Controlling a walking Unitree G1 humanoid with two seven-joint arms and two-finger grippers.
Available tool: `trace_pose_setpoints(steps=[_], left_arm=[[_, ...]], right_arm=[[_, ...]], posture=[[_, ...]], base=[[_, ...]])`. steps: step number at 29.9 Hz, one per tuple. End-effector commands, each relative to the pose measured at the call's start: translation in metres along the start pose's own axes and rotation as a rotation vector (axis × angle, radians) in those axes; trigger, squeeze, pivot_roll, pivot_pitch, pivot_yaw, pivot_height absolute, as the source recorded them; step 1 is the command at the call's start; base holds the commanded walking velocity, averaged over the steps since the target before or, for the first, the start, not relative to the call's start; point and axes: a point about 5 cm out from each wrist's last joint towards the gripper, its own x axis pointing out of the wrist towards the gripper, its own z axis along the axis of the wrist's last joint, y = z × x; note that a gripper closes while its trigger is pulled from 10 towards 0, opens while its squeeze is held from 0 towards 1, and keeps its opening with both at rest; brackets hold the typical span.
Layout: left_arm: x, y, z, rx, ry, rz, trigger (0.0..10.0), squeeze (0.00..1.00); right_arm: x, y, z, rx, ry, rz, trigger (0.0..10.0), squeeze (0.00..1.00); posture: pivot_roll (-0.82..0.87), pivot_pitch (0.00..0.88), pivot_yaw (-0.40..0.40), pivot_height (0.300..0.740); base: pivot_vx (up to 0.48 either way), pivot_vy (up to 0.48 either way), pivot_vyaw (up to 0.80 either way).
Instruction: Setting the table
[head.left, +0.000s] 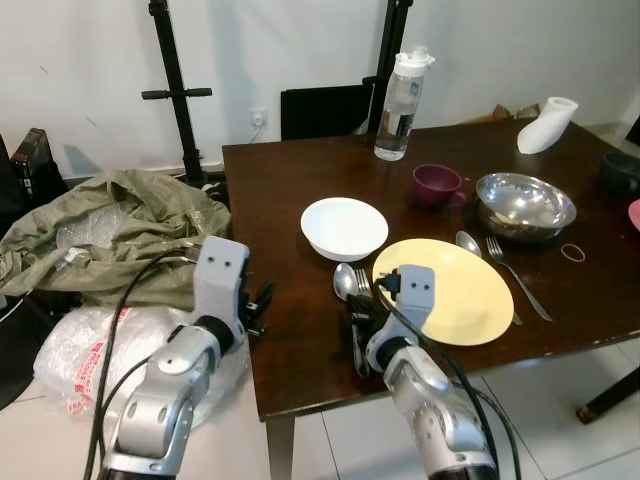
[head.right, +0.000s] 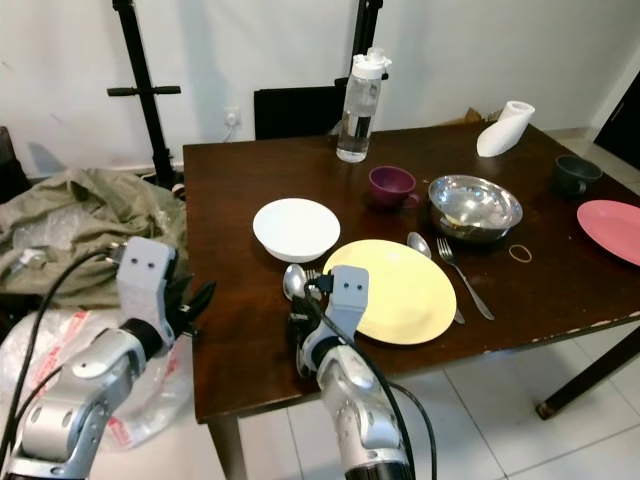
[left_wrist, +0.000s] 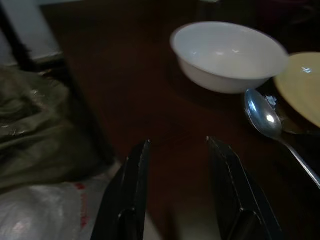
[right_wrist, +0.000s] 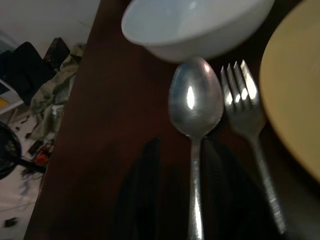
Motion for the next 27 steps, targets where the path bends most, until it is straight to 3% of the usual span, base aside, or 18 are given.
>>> trace_pose_setpoints(steps=[1,6,8,9,10,11,12,13,14,15,16,20,27], left_arm=[[-0.003,0.0,-0.008,-0.008,0.034,0.003,10.0,0.0],[-0.003,-0.002,-0.013,-0.005,0.052,-0.005,10.0,0.0],[-0.002,-0.004,-0.014,-0.009,0.061,-0.015,10.0,0.0],[-0.001,-0.006,-0.014,-0.011,0.069,-0.027,10.0,0.0],[0.0,-0.008,-0.016,-0.011,0.087,-0.051,10.0,0.0],[0.0,-0.008,-0.016,-0.011,0.087,-0.051,10.0,0.0],[0.0,-0.009,-0.017,-0.015,0.094,-0.061,10.0,0.0],[0.0,-0.009,-0.017,-0.015,0.094,-0.061,10.0,0.0],[0.002,-0.011,-0.019,-0.036,0.112,-0.092,10.0,0.0],[0.002,-0.011,-0.019,-0.036,0.112,-0.092,10.0,0.0],[0.004,-0.014,-0.019,-0.053,0.128,-0.124,10.0,0.0],[0.017,-0.043,-0.022,-0.099,0.205,-0.307,10.0,0.0],[0.033,-0.078,-0.03,-0.011,0.268,-0.418,10.0,0.0]], right_arm=[[0.0,-0.002,-0.007,0.043,0.029,-0.001,10.0,1.0],[0.004,0.0,-0.005,0.094,0.019,0.005,10.0,1.0],[0.005,-0.002,-0.001,0.064,-0.007,0.0,10.0,1.0],[0.004,-0.005,0.004,-0.005,-0.027,-0.008,10.0,1.0],[-0.002,-0.012,0.016,-0.217,-0.065,-0.004,10.0,0.52],[-0.002,-0.012,0.016,-0.217,-0.065,-0.004,10.0,0.52],[-0.007,-0.017,0.022,-0.302,-0.082,-0.004,10.0,0.0],[-0.007,-0.017,0.022,-0.302,-0.082,-0.004,10.0,0.0],[-0.015,-0.023,0.03,-0.391,-0.104,-0.006,10.0,0.0],[-0.015,-0.023,0.03,-0.391,-0.104,-0.006,10.0,0.0],[-0.026,-0.031,0.04,-0.442,-0.129,-0.016,10.0,0.0],[-0.051,-0.045,0.061,-0.506,-0.191,-0.027,10.0,0.0],[-0.065,-0.054,0.068,-0.56,-0.232,-0.088,10.0,0.0]], posture=[[0.06,0.113,0.041,0.74],[0.06,0.119,0.044,0.74],[0.05,0.122,0.049,0.74],[0.05,0.124,0.05,0.74],[0.04,0.129,0.056,0.74],[0.04,0.129,0.056,0.74],[0.04,0.129,0.056,0.74],[0.04,0.129,0.056,0.74],[0.03,0.133,0.054,0.74],[0.03,0.133,0.054,0.74],[0.03,0.134,0.055,0.74],[0.02,0.136,0.067,0.74],[-0.01,0.134,0.116,0.74]], base=[[0.0,0.0,0.0],[0.0,0.0,0.0],[0.0,0.0,0.0],[0.0,0.0,0.0],[0.0,0.0,0.0],[0.0,0.0,0.0],[0.0,0.0,0.0],[0.0,0.0,0.0],[0.0,0.0,0.0],[0.0,0.0,0.0],[0.0,0.0,0.0],[0.0,0.0,0.0],[0.0,0.0,0.0]])
